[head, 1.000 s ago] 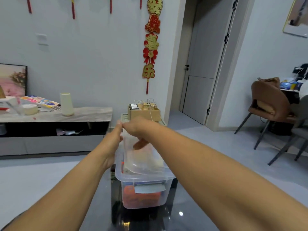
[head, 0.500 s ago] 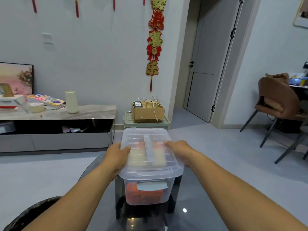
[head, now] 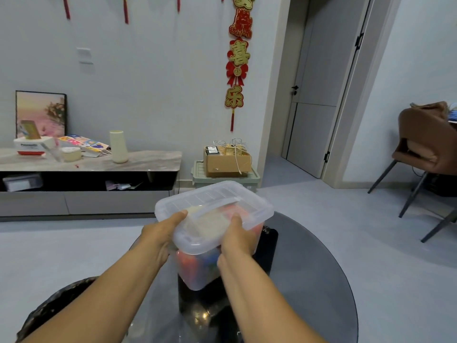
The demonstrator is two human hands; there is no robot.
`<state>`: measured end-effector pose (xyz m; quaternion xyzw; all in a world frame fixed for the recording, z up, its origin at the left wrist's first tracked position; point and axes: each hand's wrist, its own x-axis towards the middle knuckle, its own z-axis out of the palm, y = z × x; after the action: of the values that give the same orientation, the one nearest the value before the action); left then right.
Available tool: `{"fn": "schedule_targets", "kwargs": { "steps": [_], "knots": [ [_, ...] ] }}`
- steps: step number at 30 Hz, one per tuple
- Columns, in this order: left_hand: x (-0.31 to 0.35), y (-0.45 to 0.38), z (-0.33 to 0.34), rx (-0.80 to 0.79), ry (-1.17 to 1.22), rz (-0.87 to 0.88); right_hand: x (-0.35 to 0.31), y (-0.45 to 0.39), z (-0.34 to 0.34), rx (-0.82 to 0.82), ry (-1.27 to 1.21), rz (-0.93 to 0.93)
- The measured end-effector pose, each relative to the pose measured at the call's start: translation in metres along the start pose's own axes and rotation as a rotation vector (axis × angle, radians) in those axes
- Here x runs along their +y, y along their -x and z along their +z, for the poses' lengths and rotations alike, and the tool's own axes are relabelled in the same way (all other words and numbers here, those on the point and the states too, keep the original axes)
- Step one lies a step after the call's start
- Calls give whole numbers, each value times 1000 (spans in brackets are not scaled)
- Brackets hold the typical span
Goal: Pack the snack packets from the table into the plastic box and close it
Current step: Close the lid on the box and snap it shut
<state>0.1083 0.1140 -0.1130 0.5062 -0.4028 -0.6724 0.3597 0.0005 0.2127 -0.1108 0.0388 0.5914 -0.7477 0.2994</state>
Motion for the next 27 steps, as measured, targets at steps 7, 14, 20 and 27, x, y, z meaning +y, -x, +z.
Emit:
{"fn": "schedule_targets", "kwargs": {
  "steps": [7, 14, 20, 27],
  "knots": [
    [3, 3, 3, 135, -26, 147, -4, -33, -34, -24, 25, -54],
    [43, -39, -3, 3, -457, 182, -58, -66, -63, -324, 233, 46],
    [57, -65, 20, 64, -869, 332, -60, -88, -43, -353, 228, 4],
    [55, -84, 32, 161, -1153, 457, -67, -103, -26, -293, 588, -331]
  ]
}}
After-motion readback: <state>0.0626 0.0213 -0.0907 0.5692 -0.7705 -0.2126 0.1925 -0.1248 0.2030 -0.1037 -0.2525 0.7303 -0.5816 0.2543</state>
